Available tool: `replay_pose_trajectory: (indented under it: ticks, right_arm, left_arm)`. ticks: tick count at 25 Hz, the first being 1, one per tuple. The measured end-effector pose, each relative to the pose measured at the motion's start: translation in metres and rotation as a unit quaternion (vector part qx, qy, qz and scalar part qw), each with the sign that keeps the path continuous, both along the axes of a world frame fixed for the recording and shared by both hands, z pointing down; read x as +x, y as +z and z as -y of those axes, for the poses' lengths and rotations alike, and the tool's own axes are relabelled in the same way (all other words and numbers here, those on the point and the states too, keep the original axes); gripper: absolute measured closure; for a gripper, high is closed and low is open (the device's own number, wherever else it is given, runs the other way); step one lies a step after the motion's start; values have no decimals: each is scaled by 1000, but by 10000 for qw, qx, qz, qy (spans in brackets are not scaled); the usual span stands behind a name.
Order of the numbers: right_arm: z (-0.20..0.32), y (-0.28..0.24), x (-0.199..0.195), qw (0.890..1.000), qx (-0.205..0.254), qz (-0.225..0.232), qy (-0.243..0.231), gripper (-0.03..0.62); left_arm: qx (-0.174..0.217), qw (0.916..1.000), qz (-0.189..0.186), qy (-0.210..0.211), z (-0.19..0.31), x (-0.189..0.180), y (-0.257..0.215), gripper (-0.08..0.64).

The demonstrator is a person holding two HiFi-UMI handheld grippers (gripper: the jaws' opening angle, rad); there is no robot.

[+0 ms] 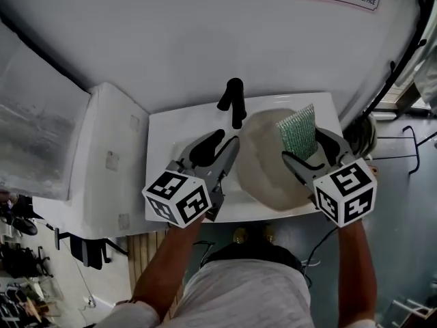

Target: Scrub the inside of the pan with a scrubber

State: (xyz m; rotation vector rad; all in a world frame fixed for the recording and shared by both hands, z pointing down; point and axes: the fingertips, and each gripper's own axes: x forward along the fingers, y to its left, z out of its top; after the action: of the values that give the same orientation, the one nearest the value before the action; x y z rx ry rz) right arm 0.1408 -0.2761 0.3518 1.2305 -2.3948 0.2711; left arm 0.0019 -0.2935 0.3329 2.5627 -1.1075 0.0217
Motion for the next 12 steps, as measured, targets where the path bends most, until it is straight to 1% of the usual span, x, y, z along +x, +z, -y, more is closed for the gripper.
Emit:
replay_pose_trajectory:
  ticks: [3,6,12]
  right_arm:
    - [-6,-28,-9,9979,488,396,-157,239]
    - [-14,-51,-15,9929,912,681,-349,239]
    - [-35,-81,-21,9799,1567,1052,-652,239]
  left_arm:
    - [382,9990,-234,89,-4,5,-21,431]
    - [704,9964,-422,202,-12,11,-39,457]
    - [1324,9880,-559,569,-31,27,-66,505]
